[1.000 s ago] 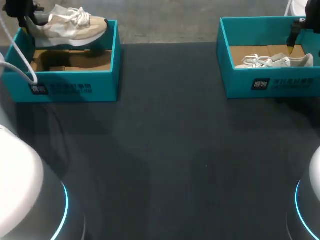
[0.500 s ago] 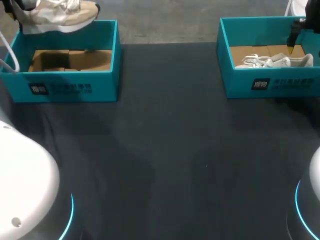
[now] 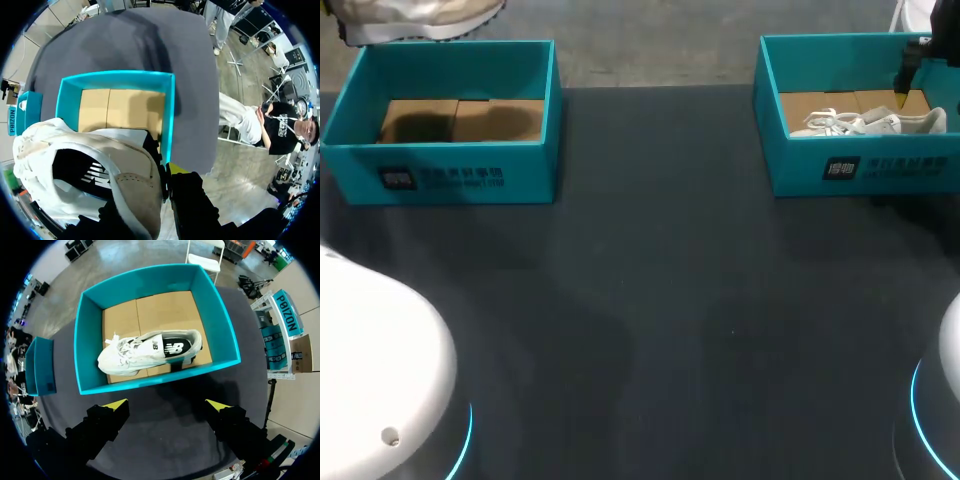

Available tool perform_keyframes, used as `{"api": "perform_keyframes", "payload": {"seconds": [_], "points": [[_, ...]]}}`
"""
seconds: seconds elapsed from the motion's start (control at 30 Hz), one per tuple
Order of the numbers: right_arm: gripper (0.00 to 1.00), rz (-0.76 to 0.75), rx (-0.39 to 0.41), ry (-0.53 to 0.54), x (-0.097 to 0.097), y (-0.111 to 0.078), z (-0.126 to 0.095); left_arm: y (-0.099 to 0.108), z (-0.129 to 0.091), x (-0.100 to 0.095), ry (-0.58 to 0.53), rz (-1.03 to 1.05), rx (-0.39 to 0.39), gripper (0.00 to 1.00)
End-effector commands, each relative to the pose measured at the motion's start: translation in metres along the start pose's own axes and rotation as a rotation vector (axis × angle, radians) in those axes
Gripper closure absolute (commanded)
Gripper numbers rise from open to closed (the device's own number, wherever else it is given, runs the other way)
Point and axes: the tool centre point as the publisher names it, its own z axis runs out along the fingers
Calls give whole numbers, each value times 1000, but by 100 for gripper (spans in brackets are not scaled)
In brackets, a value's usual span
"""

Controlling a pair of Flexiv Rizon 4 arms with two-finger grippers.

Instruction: Take the shoe out of the shoebox, open the shoe tongue, remove and reinsert the insole, then place the shoe into the shoebox

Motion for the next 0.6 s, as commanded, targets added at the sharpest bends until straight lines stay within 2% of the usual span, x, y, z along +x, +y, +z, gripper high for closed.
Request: {"api": "perform_keyframes", "payload": {"seconds": [0.03,0.3,0.6], "points": [[0,2,0,-2,0,0,0,-22,-1,-2,4,0,-90,100],[0,2,0,-2,0,0,0,-22,-1,-2,4,0,-90,100],[0,2,0,-2,0,0,0,-93,-42,-5,-50,61,-142,100]]}}
